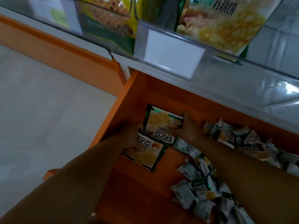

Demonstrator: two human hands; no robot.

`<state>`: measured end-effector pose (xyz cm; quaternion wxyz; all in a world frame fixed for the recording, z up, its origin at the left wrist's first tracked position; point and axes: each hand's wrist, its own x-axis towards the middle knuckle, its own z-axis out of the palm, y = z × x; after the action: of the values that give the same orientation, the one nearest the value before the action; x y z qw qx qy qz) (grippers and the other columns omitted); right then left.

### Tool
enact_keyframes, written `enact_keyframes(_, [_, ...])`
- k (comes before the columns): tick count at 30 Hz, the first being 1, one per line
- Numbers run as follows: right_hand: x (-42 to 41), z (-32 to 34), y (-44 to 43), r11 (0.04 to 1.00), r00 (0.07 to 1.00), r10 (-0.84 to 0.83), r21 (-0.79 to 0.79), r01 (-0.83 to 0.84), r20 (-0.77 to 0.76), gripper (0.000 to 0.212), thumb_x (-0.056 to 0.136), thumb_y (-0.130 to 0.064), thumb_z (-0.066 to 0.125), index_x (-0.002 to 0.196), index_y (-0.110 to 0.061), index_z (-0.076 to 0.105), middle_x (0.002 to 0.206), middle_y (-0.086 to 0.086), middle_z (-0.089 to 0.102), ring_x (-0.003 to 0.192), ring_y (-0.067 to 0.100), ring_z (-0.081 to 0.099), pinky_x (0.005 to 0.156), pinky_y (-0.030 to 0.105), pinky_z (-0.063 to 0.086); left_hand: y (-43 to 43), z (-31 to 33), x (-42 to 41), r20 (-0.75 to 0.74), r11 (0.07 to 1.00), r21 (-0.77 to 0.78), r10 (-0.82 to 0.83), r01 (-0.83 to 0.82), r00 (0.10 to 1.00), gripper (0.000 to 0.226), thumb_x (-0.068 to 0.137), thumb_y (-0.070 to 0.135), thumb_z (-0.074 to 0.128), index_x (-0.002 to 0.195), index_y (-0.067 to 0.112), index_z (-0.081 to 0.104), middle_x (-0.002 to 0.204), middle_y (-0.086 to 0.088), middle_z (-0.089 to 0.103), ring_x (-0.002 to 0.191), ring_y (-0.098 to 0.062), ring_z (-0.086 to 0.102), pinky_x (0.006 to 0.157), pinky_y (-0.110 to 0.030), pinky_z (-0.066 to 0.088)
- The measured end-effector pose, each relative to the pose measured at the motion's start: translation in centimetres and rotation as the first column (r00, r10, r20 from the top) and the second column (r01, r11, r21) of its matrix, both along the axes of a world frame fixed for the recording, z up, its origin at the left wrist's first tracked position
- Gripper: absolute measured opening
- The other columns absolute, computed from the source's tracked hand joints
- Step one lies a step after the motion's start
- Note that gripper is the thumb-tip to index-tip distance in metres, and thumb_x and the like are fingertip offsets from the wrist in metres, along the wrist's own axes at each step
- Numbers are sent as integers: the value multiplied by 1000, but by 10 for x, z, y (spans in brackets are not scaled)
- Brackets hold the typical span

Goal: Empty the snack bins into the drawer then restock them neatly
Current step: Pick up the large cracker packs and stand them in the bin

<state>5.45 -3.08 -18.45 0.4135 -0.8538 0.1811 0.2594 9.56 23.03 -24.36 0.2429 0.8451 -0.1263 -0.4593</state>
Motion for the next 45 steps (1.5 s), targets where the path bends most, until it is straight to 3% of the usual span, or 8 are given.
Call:
enact_keyframes(8, [-47,107,-12,995,928,-82,89,53,362,76,80,-17,77,143,-22,35,132,-7,46,117,7,48,93,16,38,-25,145,-19,36,955,-217,216,-204,976,40,77,2,80,103,13,51,102,-3,59,97,-17,60,72,-22,51])
enact_keyframes(12, [-72,176,-23,999,888,-10,-30,26,459,50,79,-16,78,121,-25,54,116,-8,54,108,7,52,84,11,36,-27,206,-30,88,925,-325,238,-198,967,26,73,10,84,87,19,64,88,7,63,72,1,63,59,-11,48])
enact_keyframes(15, [-76,237,-30,986,854,157,-134,-103,497,46,79,-21,78,118,-35,57,112,-8,52,103,4,50,78,4,34,-35,251,-42,191,928,-357,185,-107,964,34,74,18,85,102,19,66,111,5,54,98,-5,59,68,-6,45])
enact_keyframes(21, [-61,340,-23,936,816,350,-192,-294,461,48,76,-25,80,121,-32,64,116,-11,62,105,3,56,88,17,41,-49,330,-64,299,907,-410,37,93,954,71,65,49,85,128,27,63,152,27,23,134,-5,33,106,-32,40])
enact_keyframes(26, [-68,368,-16,976,783,207,-67,-208,587,47,75,-24,81,114,-37,60,108,-19,63,99,-17,54,83,2,37,-53,356,-73,199,807,-588,205,-51,958,40,71,29,84,109,20,73,118,9,67,108,-12,64,96,-43,53])
enact_keyframes(31, [-90,345,-27,959,837,-122,281,-40,533,58,79,-22,75,129,-34,48,120,-25,55,109,-4,56,91,21,46,-45,354,-63,168,754,-643,311,-135,936,68,54,48,85,115,22,71,128,8,64,116,-18,62,94,-42,54])
enact_keyframes(37, [-101,312,-34,943,890,-192,328,51,413,56,71,-42,72,125,-39,55,115,-11,70,107,14,65,94,44,52,-47,357,-57,146,738,-660,307,-138,941,64,59,45,81,120,29,67,129,11,62,118,-15,59,98,-41,49])
enact_keyframes(45, [-53,363,-37,997,680,-27,-29,71,733,38,91,-24,63,127,-32,54,105,-14,61,87,9,63,69,16,53,-41,356,-43,132,718,-672,357,-181,925,77,62,48,81,133,31,57,136,9,58,124,-14,56,100,-40,49])
